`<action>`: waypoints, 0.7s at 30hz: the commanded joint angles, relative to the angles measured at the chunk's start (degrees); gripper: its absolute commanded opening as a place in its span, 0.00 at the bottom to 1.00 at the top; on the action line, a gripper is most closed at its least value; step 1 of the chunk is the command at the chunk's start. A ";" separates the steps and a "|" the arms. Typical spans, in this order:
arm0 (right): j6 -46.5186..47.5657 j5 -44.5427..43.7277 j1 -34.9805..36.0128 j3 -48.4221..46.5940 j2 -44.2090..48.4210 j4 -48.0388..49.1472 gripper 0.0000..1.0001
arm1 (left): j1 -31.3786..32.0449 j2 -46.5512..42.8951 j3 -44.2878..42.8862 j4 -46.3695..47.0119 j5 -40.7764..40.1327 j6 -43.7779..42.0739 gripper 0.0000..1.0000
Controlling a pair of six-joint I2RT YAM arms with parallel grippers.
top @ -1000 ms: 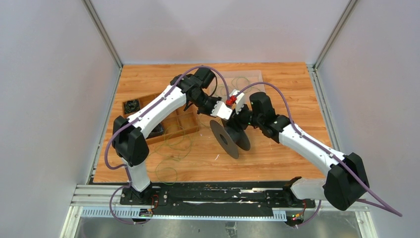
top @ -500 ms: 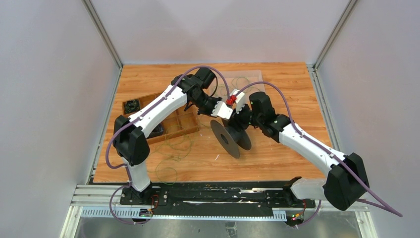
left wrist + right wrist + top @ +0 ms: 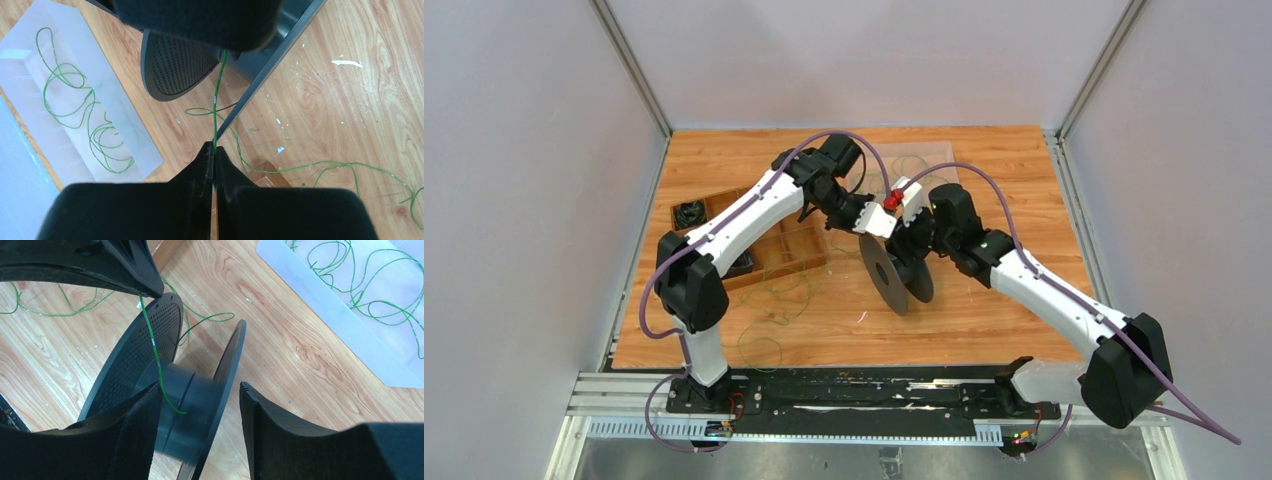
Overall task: Wrap the cables
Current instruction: Wrap the cable around the cable reel.
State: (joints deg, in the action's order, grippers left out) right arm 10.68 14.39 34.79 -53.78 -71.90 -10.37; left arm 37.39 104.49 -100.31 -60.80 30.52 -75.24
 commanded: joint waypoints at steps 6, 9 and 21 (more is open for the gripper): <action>2.24 -3.49 1.23 -1.02 1.85 -2.08 0.54 | 0.32 2.60 -3.42 0.06 0.99 1.68 0.00; 2.20 -3.97 1.31 -0.81 2.19 -2.28 0.52 | 0.32 3.68 -4.20 0.06 1.08 1.44 0.00; 1.98 -4.07 1.57 -0.88 1.80 -2.35 0.34 | 0.32 5.71 -6.52 0.06 1.02 1.50 0.00</action>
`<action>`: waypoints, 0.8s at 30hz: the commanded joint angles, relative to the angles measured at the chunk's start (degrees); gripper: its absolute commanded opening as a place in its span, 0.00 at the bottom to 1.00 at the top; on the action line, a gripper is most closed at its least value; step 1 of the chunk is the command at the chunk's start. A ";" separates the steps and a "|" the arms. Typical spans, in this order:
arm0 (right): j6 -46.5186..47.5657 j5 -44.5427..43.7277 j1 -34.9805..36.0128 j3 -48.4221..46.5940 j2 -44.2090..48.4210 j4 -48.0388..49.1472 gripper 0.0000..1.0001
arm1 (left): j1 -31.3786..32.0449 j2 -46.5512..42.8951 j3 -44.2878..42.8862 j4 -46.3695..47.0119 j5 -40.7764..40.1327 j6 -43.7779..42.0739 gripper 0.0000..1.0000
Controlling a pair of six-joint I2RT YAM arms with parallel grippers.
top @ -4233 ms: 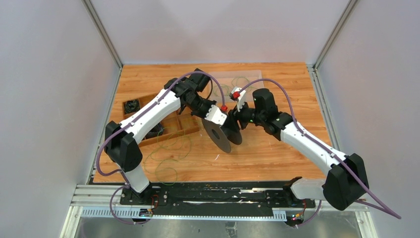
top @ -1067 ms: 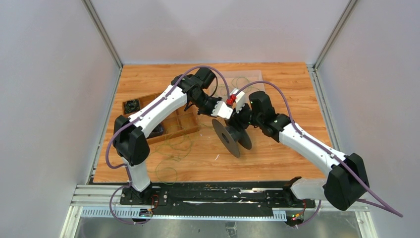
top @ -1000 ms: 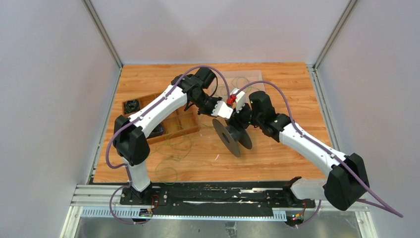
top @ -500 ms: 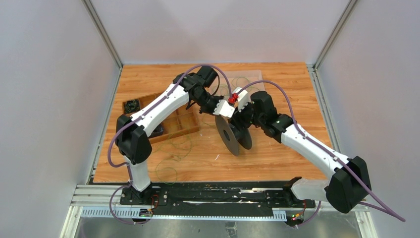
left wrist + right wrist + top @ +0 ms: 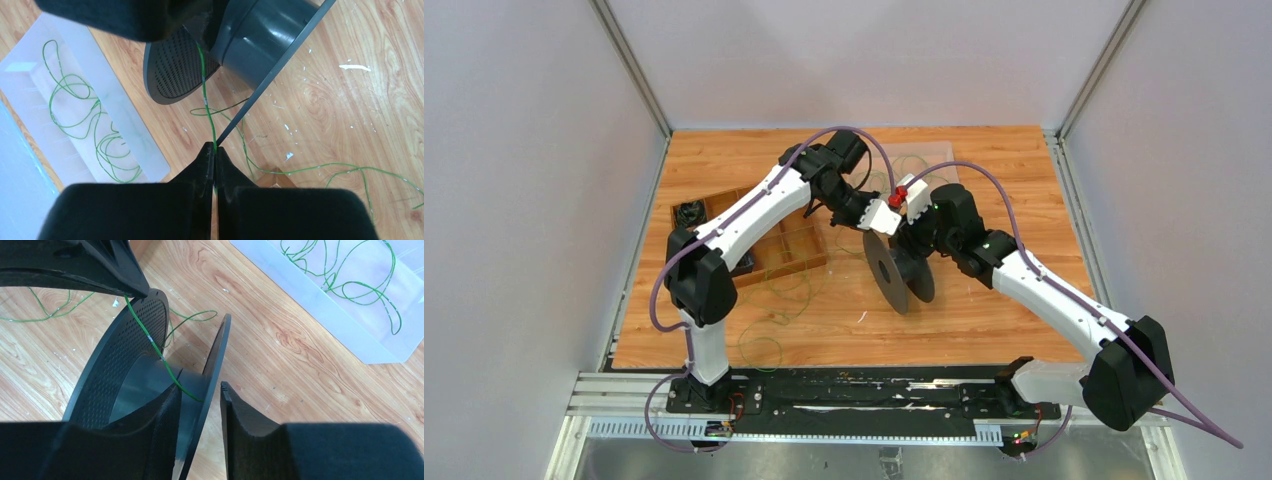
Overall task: Wrap the cables
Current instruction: Wrap the cable around the cable reel.
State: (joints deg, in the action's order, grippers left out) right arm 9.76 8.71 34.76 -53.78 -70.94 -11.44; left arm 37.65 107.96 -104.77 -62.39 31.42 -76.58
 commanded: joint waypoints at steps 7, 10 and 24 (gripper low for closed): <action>2.89 1.94 2.11 -0.98 0.81 -1.30 0.20 | 0.14 2.60 -1.93 1.66 -0.02 3.01 0.00; 2.98 2.16 2.39 -1.00 0.84 -1.22 0.14 | 0.14 2.81 -2.08 1.66 -0.57 3.09 0.00; 5.93 4.82 2.10 0.05 3.29 -0.86 0.01 | 0.01 3.66 -0.62 1.75 -2.37 4.60 0.01</action>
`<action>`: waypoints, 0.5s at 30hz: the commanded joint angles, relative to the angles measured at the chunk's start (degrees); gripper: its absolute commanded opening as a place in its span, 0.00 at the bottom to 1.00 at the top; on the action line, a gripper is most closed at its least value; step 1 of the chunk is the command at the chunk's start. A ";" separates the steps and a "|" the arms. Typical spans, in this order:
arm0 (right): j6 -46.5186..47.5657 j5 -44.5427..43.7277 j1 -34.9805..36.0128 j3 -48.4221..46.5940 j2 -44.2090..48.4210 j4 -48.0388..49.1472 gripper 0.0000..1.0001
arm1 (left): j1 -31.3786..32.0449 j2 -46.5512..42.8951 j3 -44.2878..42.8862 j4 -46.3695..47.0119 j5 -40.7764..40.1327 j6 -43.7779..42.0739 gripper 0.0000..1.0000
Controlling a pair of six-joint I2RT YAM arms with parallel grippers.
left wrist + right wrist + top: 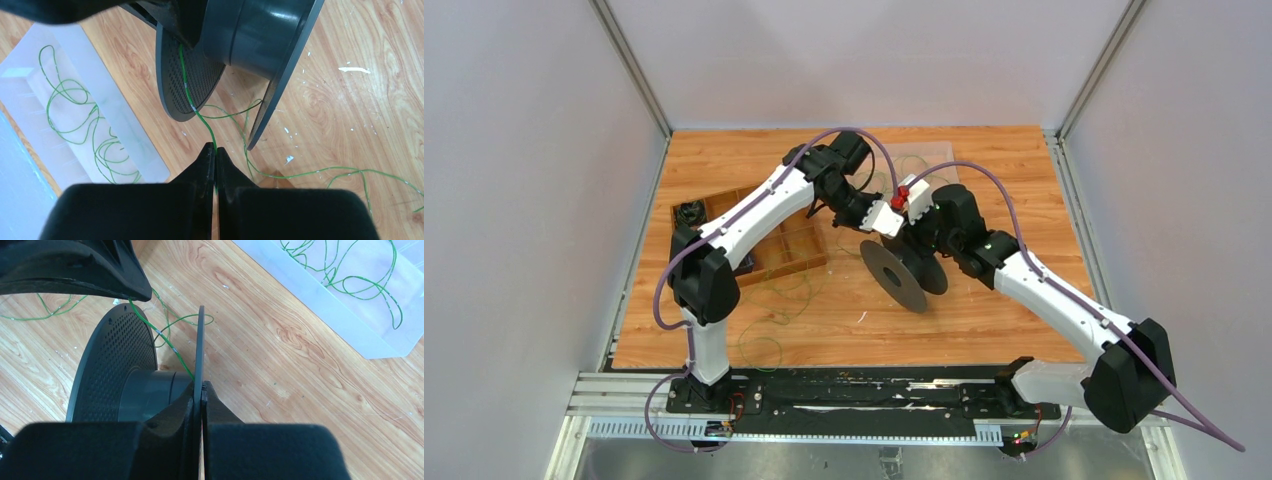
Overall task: Wrap the cables
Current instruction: Wrap the cable around the cable reel.
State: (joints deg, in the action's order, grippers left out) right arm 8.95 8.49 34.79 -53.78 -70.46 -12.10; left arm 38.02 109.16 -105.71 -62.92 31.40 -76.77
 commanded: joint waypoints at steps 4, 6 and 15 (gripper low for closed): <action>7.20 7.75 1.17 0.64 3.81 -0.20 0.01 | -0.93 1.10 2.85 5.88 -1.93 8.10 0.03; 7.11 10.14 0.30 0.77 4.05 -0.27 0.01 | -1.22 -0.21 5.19 9.16 -1.91 9.48 0.05; 6.72 13.31 -0.85 1.02 3.74 -0.35 0.01 | -1.26 -2.43 12.62 18.45 -2.68 13.40 0.12</action>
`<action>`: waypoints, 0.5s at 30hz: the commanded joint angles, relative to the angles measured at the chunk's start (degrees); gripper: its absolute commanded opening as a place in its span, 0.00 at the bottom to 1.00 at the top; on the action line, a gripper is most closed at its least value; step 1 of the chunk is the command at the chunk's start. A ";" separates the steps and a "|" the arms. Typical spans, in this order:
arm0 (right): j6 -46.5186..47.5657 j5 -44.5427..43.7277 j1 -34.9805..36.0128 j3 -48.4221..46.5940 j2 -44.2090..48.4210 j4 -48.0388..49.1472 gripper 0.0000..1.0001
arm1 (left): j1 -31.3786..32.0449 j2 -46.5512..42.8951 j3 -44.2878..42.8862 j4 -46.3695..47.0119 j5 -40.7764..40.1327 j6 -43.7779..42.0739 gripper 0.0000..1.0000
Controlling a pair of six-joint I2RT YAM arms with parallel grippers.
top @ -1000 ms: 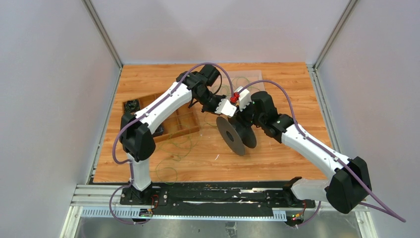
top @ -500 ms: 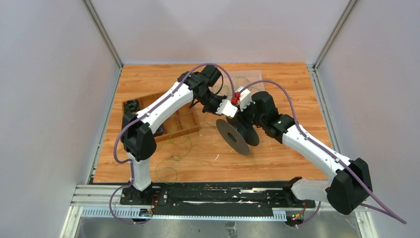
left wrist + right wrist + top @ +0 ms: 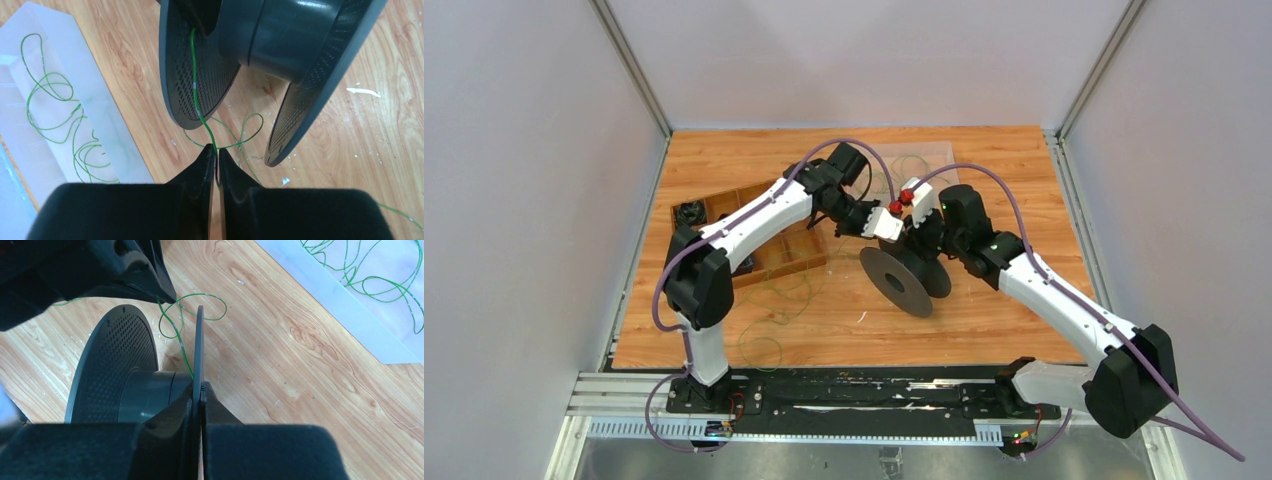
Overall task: Wrap the cables
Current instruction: Wrap the cable around the cable reel.
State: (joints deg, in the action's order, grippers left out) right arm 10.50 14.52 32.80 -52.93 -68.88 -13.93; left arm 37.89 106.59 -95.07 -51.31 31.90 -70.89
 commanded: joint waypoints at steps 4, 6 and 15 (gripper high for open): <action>5.40 6.81 1.12 0.01 2.50 1.50 0.01 | -1.17 0.14 3.24 7.45 -3.41 8.03 0.13; 5.54 6.22 1.06 -0.01 2.65 1.54 0.01 | -1.22 -0.50 4.51 8.60 -3.59 8.87 0.14; 4.72 5.52 0.25 0.02 2.87 1.26 0.01 | -2.63 -4.61 11.32 17.51 -0.06 15.68 0.09</action>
State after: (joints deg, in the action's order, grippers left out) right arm 12.80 16.14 32.53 -52.82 -68.27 -14.09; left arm 37.17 103.68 -86.02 -39.88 31.31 -62.15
